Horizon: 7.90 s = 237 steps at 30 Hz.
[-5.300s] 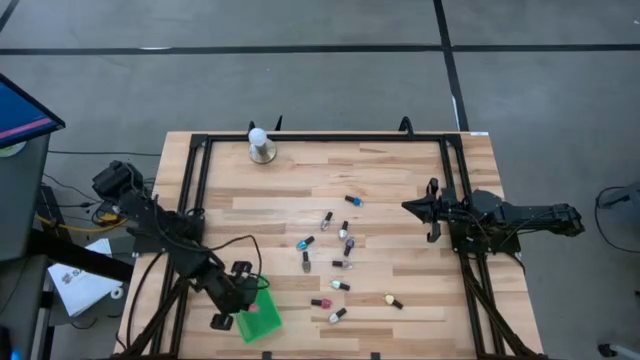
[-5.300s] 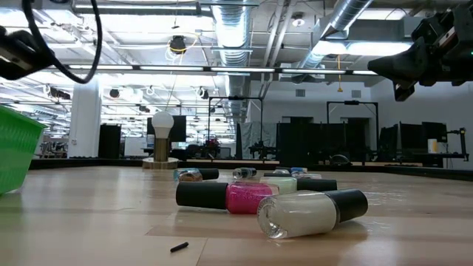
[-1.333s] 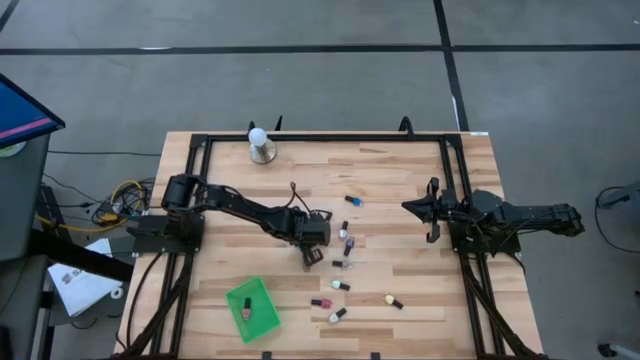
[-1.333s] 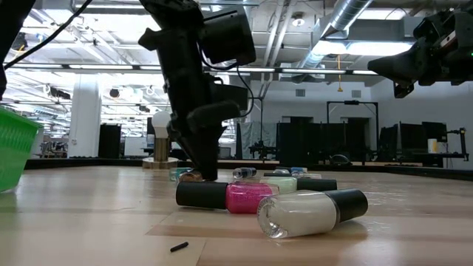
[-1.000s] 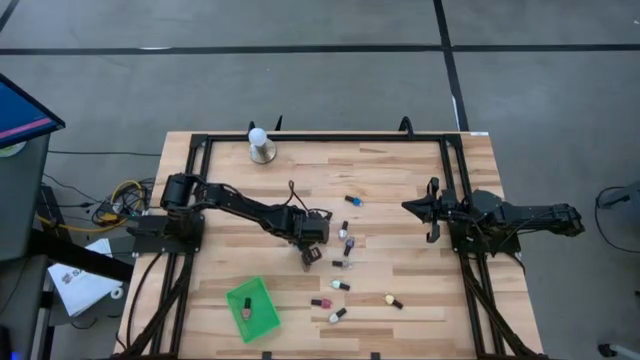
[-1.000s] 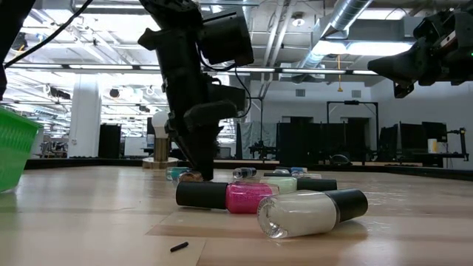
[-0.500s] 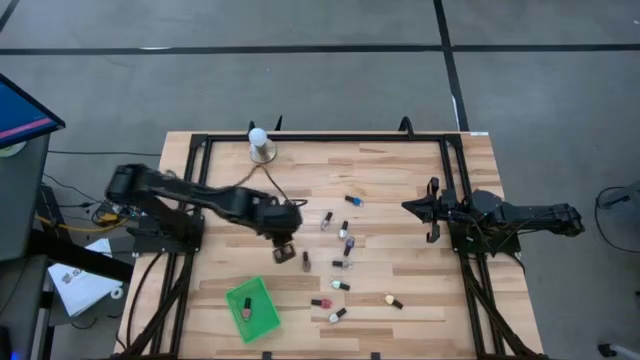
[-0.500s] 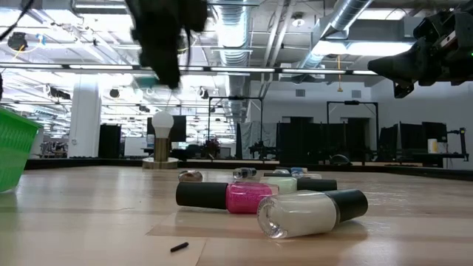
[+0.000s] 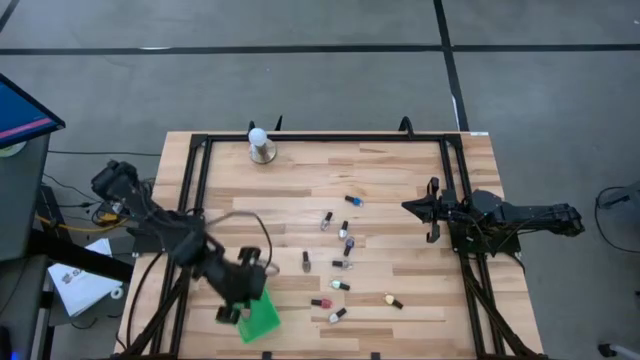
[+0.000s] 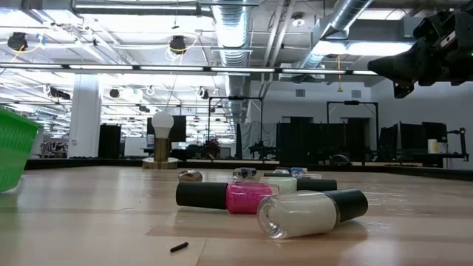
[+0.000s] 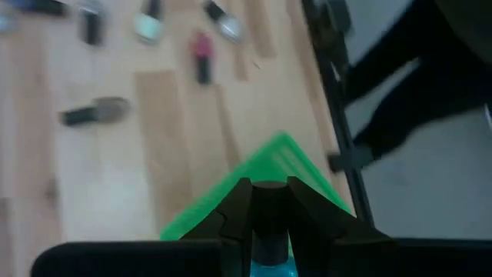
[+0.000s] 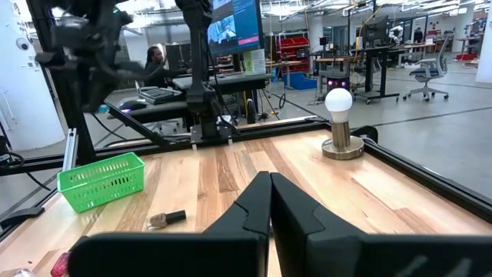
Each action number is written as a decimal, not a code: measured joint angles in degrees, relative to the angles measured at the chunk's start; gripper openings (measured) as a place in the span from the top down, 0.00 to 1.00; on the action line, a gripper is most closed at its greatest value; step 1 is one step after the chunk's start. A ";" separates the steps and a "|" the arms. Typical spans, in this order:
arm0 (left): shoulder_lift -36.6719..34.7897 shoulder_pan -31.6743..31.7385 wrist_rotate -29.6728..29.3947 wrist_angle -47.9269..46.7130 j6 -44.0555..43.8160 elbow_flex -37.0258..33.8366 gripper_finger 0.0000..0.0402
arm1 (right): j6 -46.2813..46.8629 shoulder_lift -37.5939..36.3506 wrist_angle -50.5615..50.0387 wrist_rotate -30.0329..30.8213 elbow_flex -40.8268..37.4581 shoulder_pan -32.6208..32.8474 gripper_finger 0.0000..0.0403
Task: Pick & Place Nail Polish
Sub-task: Put the black blue nail polish bottle into the green basket, then put the black brown nail polish bottle into the green basket
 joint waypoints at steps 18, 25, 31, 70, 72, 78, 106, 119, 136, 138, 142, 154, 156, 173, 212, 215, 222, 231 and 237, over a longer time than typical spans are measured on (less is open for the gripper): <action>17.89 -4.21 1.33 8.00 3.34 0.02 0.87 | 0.02 0.00 0.01 0.00 -0.01 0.01 1.00; 20.86 -5.12 4.06 8.25 7.40 0.02 0.87 | 0.00 0.00 0.01 0.00 0.00 -0.01 1.00; 23.50 -5.10 6.06 8.27 9.07 0.02 0.87 | 0.00 0.00 0.01 0.00 -0.01 -0.01 1.00; 9.53 -3.47 -5.14 6.65 -2.18 0.04 0.46 | -0.04 0.00 0.01 0.00 -0.01 0.01 1.00; 6.24 -1.33 -9.82 5.51 -0.94 0.04 0.43 | -0.04 0.00 0.01 0.00 0.00 0.00 1.00; 2.05 11.29 -9.60 5.53 19.93 0.11 0.37 | -0.04 0.00 0.01 0.00 -0.01 -0.01 1.00; 25.42 35.35 21.21 15.23 75.09 0.02 0.38 | 0.08 -0.02 0.01 0.02 0.01 0.00 1.00; 30.99 35.42 25.84 16.83 81.10 0.02 0.43 | 0.07 0.00 0.00 0.02 -0.01 0.00 1.00; 31.96 35.49 26.31 20.48 78.46 -4.50 0.60 | 0.04 0.00 0.01 0.00 -0.01 0.01 1.00; 31.58 35.44 26.06 21.62 76.58 -4.64 0.65 | 0.04 0.00 0.01 0.01 -0.01 0.00 1.00; 31.63 35.42 25.96 22.78 74.82 -4.68 0.74 | 0.04 0.00 -0.01 0.00 0.00 -0.01 1.00; 31.66 35.39 25.69 23.33 69.53 -4.66 0.85 | 0.07 0.00 0.00 0.00 -0.01 0.01 1.00; 30.82 35.02 24.22 23.11 67.29 -4.80 0.85 | 0.07 0.00 0.01 0.01 0.00 0.00 1.00; 4.20 25.53 11.95 17.67 28.93 -4.79 0.86 | -0.04 0.00 0.03 0.02 0.01 0.01 1.00; 5.14 0.47 9.38 10.08 6.51 -16.41 0.86 | -1.40 0.00 0.01 0.02 0.01 0.01 1.00; 5.14 -0.12 10.22 10.74 9.45 -16.82 0.86 | -1.40 0.00 0.01 0.01 0.01 0.00 1.00; 5.14 -0.34 10.30 11.38 14.89 -16.83 0.86 | -1.40 0.00 0.01 0.00 -0.01 0.01 1.00; 8.15 -0.34 10.93 12.68 16.65 -16.83 0.86 | -1.47 0.00 0.01 0.02 0.01 0.01 1.00; 10.37 -0.34 10.99 13.27 18.11 -16.83 0.86 | -1.55 0.00 0.00 0.02 -0.01 0.00 1.00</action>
